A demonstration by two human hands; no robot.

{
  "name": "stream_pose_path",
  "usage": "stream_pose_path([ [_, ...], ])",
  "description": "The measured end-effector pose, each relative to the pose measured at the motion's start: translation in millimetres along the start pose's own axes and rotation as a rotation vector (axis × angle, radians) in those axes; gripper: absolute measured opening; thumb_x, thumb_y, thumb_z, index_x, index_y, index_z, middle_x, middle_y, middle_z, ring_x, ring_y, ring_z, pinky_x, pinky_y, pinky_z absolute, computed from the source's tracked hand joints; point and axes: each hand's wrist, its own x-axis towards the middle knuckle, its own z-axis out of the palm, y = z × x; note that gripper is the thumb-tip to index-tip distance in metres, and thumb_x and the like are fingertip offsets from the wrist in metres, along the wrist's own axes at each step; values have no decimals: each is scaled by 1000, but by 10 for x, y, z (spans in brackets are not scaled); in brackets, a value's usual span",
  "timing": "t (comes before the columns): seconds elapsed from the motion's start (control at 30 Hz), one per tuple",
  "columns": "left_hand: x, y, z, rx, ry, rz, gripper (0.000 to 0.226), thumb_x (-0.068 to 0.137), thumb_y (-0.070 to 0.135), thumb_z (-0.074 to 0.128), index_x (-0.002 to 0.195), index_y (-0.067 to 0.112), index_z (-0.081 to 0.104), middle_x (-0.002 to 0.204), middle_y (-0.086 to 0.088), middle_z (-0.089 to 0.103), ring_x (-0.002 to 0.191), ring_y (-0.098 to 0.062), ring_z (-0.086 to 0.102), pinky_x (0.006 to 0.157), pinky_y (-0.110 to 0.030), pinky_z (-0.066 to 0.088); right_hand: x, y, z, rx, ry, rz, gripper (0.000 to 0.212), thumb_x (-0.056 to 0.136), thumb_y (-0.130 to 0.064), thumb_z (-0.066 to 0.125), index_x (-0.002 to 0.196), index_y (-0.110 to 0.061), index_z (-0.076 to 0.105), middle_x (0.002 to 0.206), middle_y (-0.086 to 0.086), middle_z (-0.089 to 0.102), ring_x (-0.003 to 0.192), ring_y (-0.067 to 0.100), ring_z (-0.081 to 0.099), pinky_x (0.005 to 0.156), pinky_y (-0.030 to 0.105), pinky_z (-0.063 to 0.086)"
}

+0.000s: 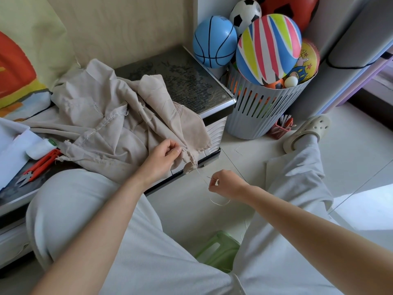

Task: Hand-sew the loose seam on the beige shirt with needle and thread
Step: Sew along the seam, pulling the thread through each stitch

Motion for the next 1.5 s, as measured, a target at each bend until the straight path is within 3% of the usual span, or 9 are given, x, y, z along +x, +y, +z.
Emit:
stream_pose_path([
  [0.13,6,-10,-6,-4,4,-2,23,98,3,44,77,12,48,65,-2,52,55,-3,45,56,-12,39,15,1,-64,35,74,-5,21,87,-10,56,106,-15,64,83,-2,51,75,15,50,69,23,40],
  [0.27,-2,16,12,-15,4,-1,22,98,2,43,78,10,47,66,-4,51,56,-2,46,54,-8,39,-55,-286,-184,318,293,-156,14,87,-11,58,98,-17,63,49,-10,35,47,7,34,49,15,30],
  [0.4,-4,-11,6,15,-3,-15,22,98,5,45,78,12,49,70,-7,53,65,-12,46,58,-15,40,-124,-567,-233,478,291,-272,11,90,-23,63,94,-13,62,33,-14,38,37,5,39,42,13,27],
  [0.63,2,-25,-27,16,-14,-19,20,98,5,45,79,10,49,76,-14,52,73,-23,43,67,-29,38,-85,-626,-204,467,339,-224,13,89,-18,61,78,-13,63,34,-11,40,37,1,40,40,13,28],
  [0.8,23,-36,-19,26,4,-16,21,98,6,46,79,13,50,73,-10,52,74,-22,43,63,-21,37,-80,-447,-117,355,308,-190,24,87,-21,63,65,-22,55,46,-9,37,44,5,39,45,15,31],
  [1.1,35,-77,-34,-34,8,-32,21,98,6,46,80,15,50,75,-6,54,68,-11,46,64,-21,35,-50,-114,17,79,72,-86,9,85,-17,62,90,-12,68,63,-13,44,65,12,47,58,23,35],
  [1.17,27,-65,-24,-18,9,-32,20,98,6,46,80,15,50,75,-6,54,67,-11,46,62,-19,36,-49,-115,-7,97,92,-78,12,86,-15,62,96,-14,67,64,-12,43,68,14,48,62,23,34],
  [1.27,24,-51,-15,9,13,-28,21,98,6,45,79,15,49,74,-6,54,66,-10,45,57,-13,36,-75,-221,-86,255,219,-148,14,87,-13,62,99,-20,62,54,-9,36,48,5,38,51,18,30],
  [1.5,-13,-14,3,-14,-26,-9,23,98,4,45,77,12,51,75,-7,54,71,-17,44,66,-22,37,-131,-545,-203,470,322,-264,10,91,-23,61,90,-12,61,34,-13,40,38,2,41,41,14,27],
])
